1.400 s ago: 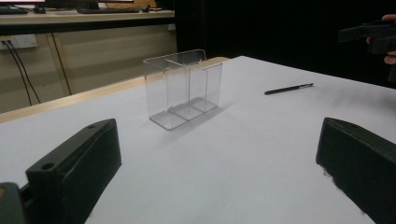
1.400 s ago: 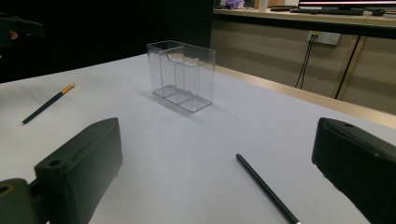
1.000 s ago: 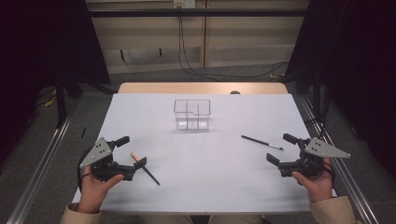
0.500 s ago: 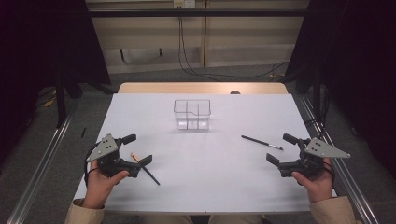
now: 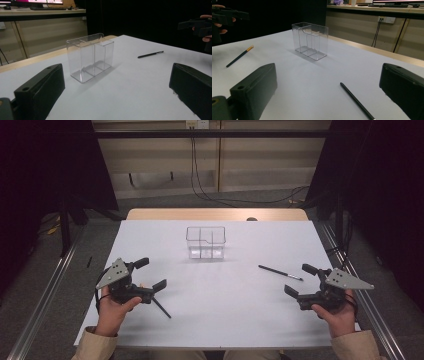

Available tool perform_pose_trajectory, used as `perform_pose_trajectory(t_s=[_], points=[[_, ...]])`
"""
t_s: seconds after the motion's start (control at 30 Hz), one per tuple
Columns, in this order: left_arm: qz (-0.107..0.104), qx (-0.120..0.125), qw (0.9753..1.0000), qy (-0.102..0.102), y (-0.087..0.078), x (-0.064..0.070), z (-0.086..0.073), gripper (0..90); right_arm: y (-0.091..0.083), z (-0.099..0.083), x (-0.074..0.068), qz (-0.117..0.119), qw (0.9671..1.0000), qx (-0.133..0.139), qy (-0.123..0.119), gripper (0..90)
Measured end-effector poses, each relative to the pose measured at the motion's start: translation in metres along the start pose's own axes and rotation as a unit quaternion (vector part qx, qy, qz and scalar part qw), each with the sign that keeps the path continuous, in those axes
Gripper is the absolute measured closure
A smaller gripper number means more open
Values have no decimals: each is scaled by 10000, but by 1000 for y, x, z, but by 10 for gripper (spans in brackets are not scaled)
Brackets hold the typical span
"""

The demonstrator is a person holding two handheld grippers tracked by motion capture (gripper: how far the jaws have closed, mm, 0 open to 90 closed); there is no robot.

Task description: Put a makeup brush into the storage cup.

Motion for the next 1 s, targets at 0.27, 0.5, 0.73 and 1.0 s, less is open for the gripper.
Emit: perform_pose_trajectory(t_s=[0.27, 0.5, 0.73, 1.0], points=[[-84, -38, 10000, 16, 11, -1, -1, 1, 0, 0, 0, -5, 10000, 10, -5, 8], [-50, -147, 9999, 44, 8, -4, 0, 5, 0, 0, 0, 2, 10000, -3, -19, 8], [-103, -553, 9984, 24, 7, -6, -6, 5, 1, 0, -1, 17, 10000, -22, -26, 8], [-235, -1028, 9944, 15, 7, -8, -14, 4, 1, -1, -2, 33, 10000, -51, -37, 8]])
Point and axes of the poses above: each handheld gripper's, and its own axes: y roughly forward along the jaws, z roughly out of its top, x roughly to its right, the point moved 6 cm from there along y, roughly forward along the jaws, and after that the axes turned 9 degrees about x, right-handed, at the moved point
